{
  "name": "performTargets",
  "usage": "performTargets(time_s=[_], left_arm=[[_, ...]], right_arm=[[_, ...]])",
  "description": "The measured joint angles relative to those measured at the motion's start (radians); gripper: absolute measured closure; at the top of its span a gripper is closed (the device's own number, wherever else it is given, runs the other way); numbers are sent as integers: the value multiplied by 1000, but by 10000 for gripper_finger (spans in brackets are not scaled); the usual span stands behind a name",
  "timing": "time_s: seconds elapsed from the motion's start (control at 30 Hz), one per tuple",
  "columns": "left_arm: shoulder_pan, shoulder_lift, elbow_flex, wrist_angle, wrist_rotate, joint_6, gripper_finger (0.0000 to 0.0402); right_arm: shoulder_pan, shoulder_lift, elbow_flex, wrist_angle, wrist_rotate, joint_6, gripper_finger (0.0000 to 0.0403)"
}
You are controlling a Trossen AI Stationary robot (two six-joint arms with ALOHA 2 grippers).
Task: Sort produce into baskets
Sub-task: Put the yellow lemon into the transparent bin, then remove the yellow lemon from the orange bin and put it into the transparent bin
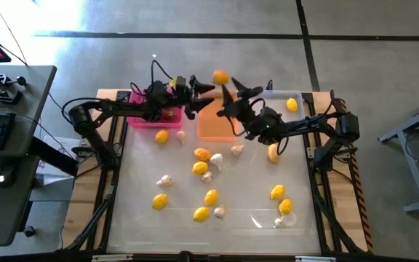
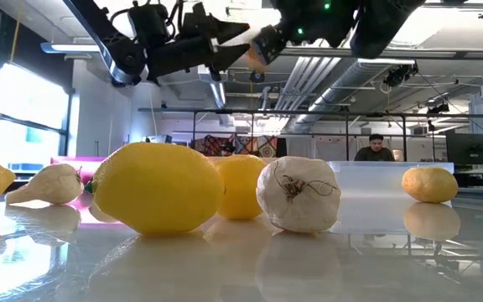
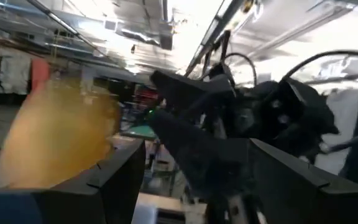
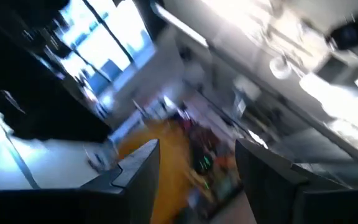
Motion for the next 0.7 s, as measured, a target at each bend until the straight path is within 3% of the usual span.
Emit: performTargets(time_s=[0.27,0.47,0.57,0.7], left_arm=[[46,-69,-123,-17,-20,113,136],[54,-146,-235,-18,-30,146,135],[54,-186,-286,-30,-19,165,137],[54,-234,-345,-40,-6,188,148]], right_arm=[[-58,0,0,-17,249,-29,217],[-65,0,0,-67,317,6,234],[-64,-5,0,-231,345,138,243],[-79,-45,12,-685,286,497,255]])
